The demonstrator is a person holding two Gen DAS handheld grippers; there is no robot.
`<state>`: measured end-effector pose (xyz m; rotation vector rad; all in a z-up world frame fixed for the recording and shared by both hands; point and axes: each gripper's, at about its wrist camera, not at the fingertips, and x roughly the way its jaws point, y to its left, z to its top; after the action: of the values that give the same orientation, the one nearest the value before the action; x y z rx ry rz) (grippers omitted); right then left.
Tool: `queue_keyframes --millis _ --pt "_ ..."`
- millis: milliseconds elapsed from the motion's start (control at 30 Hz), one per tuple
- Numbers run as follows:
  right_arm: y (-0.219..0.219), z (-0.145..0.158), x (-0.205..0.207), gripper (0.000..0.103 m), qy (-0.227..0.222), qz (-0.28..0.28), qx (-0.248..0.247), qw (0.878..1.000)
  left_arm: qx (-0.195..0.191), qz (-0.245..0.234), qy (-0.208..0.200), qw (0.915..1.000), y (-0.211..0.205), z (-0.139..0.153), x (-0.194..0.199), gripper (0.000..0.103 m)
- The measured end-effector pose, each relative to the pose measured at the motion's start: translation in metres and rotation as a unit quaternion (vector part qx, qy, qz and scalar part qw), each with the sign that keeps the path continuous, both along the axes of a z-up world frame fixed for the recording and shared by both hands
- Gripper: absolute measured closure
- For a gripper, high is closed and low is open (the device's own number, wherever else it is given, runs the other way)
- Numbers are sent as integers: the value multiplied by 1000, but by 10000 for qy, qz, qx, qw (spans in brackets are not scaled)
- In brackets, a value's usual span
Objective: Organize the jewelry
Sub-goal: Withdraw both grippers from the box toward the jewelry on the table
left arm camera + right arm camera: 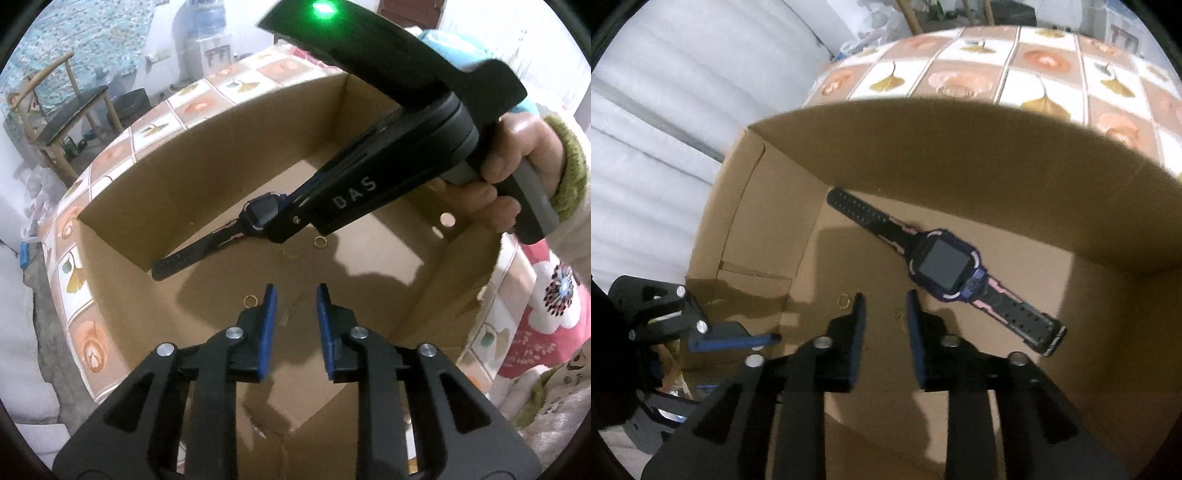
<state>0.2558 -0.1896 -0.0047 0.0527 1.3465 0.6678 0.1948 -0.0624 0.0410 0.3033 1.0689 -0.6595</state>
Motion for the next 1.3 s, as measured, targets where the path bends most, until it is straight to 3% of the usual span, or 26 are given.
queue_keyframes --millis 167,333,433,500,600,800,933,1000,1133,1200,1300 --pt "-14 31 -12 70 -460 -79 166 9988 -315 271 -233 9989 19 21 -11 79" --pt "-43 71 -39 66 -949 -303 516 9937 -608 625 -846 9926 45 54 -42 69" --pt "-67 99 -73 62 -1367 -460 857 9858 -789 767 -1117 9876 59 67 -65 58" --pt "-77 110 -96 53 -1612 -510 1068 9798 -920 804 -1234 9848 67 73 -81 53" --pt "-89 115 -133 49 -1795 -505 1367 9729 -1099 723 -1400 9814 72 76 -111 48" --pt "-94 80 -205 44 -1671 -492 1588 9718 -1160 404 -1267 9843 63 48 -163 47" --pt "-75 22 -221 44 -1002 -709 1475 9814 -1143 324 -1013 9877 44 14 -175 47" --pt "-68 2 -219 45 -797 -784 1353 9845 -808 217 -1090 9905 25 -10 -178 48" --pt "-61 -25 -216 57 -611 -909 1145 9874 61 76 -1388 9903 -4 -48 -175 67" --pt "-56 -32 -212 63 -627 -882 1008 9890 144 76 -1440 9894 -9 -59 -167 76" --pt "-48 -36 -210 65 -713 -753 825 9912 75 141 -1404 9900 -11 -69 -153 81"
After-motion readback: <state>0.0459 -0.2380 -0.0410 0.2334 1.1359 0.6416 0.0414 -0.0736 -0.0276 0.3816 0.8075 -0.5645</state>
